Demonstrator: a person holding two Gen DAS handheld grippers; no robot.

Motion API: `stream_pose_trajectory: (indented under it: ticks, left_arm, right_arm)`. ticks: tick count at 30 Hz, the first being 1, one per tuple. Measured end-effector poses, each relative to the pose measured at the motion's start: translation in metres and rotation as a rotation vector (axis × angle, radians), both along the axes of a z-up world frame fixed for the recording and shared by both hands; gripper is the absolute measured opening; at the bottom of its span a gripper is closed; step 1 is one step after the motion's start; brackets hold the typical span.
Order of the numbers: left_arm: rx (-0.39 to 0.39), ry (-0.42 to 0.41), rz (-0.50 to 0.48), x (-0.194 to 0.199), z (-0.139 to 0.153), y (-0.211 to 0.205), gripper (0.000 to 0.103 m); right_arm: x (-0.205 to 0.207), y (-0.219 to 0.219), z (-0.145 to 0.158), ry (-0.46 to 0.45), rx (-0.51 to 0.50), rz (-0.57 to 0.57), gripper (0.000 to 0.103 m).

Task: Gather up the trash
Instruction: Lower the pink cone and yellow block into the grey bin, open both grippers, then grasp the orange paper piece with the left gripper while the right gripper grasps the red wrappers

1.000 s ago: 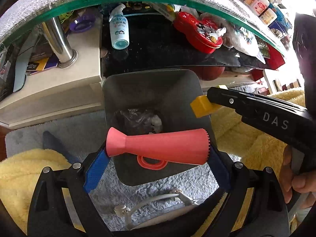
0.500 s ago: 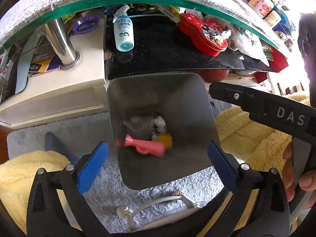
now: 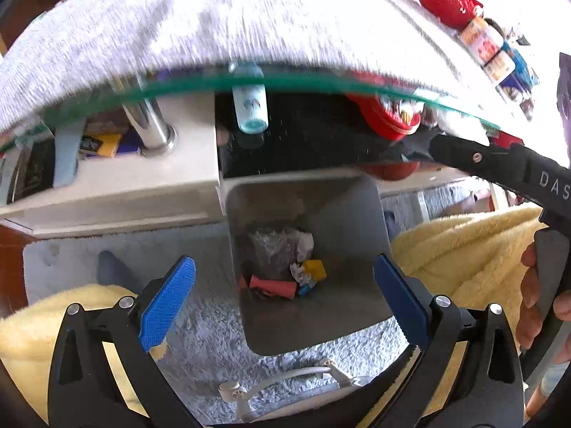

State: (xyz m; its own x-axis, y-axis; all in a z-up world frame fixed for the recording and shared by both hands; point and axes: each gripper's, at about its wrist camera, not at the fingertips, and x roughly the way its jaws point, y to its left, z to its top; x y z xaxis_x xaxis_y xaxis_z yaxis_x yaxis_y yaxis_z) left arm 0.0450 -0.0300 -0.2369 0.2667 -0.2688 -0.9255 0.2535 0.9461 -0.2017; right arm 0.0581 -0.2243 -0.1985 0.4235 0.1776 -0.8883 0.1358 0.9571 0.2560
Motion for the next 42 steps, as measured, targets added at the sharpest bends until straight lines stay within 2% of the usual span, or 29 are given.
stream_pose_trajectory:
  ticks: [7, 16, 23, 28, 33, 35, 40, 42]
  left_arm:
    - [-0.023, -0.076, 0.031, 0.029, 0.044, 0.011, 0.095]
    - [-0.013, -0.170, 0.085, 0.089, 0.084, 0.020, 0.095]
    - [-0.020, -0.188, 0.122, 0.143, 0.091, 0.025, 0.095]
    - [-0.019, -0.212, 0.120, 0.177, 0.093, 0.018, 0.094]
    - [-0.032, -0.235, 0.111, 0.210, 0.096, 0.010, 0.084]
    - [-0.036, -0.243, 0.099, 0.224, 0.095, 0.003, 0.073]
    - [-0.038, -0.233, 0.075, 0.248, 0.086, -0.009, 0.055]
    - [-0.044, -0.217, 0.069, 0.257, 0.080, -0.012, 0.049]
  right_arm:
    - [0.030, -0.008, 0.040, -0.092, -0.017, -0.008, 0.090]
    - [0.085, -0.007, 0.062, -0.154, -0.023, 0.013, 0.090]
    - [0.131, -0.006, 0.063, -0.185, -0.010, 0.036, 0.090]
    - [0.158, -0.010, 0.057, -0.182, -0.015, 0.033, 0.086]
    - [0.179, -0.004, 0.053, -0.180, -0.009, 0.063, 0.071]
    - [0.186, -0.001, 0.051, -0.177, -0.004, 0.076, 0.066]
    - [0.200, 0.000, 0.044, -0.167, 0.014, 0.088, 0.050]
    - [0.204, -0.001, 0.041, -0.160, 0.018, 0.090, 0.047]
